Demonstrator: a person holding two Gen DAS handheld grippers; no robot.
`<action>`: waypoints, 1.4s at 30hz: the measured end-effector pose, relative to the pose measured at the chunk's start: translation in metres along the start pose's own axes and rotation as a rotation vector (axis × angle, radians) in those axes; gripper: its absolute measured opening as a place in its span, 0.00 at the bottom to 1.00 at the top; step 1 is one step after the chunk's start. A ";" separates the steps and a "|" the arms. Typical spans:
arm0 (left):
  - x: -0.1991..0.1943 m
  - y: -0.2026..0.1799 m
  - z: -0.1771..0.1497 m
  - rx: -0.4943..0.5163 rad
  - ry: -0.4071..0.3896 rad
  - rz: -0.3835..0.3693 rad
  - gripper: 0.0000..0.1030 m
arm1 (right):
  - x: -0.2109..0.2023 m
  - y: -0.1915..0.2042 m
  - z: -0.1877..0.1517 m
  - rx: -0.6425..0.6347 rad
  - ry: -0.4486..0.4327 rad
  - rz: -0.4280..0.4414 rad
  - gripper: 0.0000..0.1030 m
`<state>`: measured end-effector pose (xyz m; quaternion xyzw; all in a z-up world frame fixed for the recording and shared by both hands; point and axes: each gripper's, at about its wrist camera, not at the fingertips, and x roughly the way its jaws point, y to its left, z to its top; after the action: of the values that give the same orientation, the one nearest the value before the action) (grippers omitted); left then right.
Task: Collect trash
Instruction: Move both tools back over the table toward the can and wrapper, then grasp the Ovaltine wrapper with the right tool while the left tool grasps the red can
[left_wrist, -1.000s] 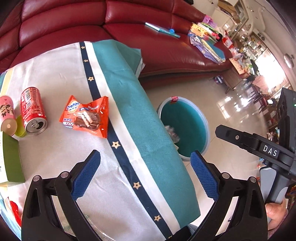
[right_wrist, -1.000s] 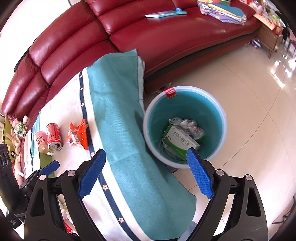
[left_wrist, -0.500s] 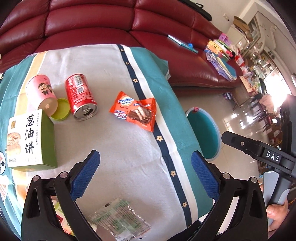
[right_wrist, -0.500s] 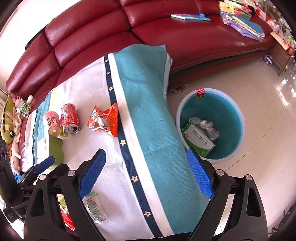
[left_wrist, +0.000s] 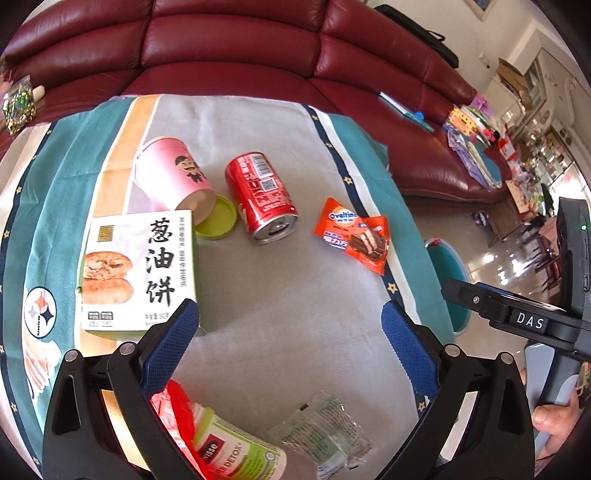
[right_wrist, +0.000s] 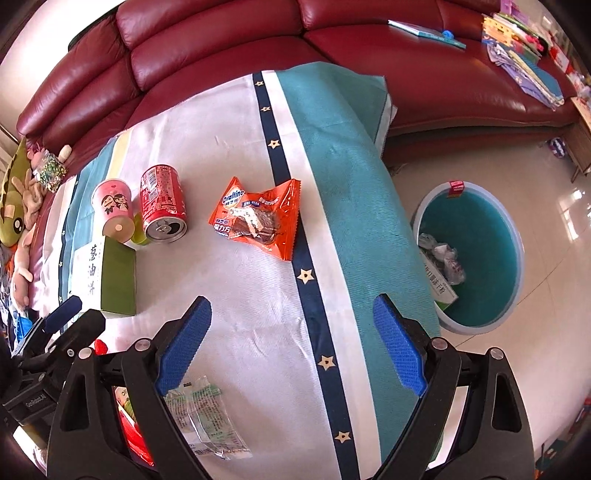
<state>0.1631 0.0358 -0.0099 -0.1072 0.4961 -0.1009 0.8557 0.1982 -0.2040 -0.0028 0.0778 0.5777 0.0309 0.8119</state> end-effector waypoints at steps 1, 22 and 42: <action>0.000 0.004 0.001 -0.004 -0.003 0.008 0.96 | 0.004 0.003 0.001 -0.008 0.001 0.005 0.83; 0.023 0.053 0.052 -0.035 -0.014 0.103 0.96 | 0.069 0.024 0.046 -0.059 0.056 0.062 0.83; 0.073 0.021 0.096 0.014 0.028 0.111 0.96 | 0.123 0.026 0.070 -0.172 0.082 0.040 0.38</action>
<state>0.2840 0.0441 -0.0294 -0.0719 0.5126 -0.0585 0.8536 0.3057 -0.1677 -0.0909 0.0182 0.6040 0.0995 0.7906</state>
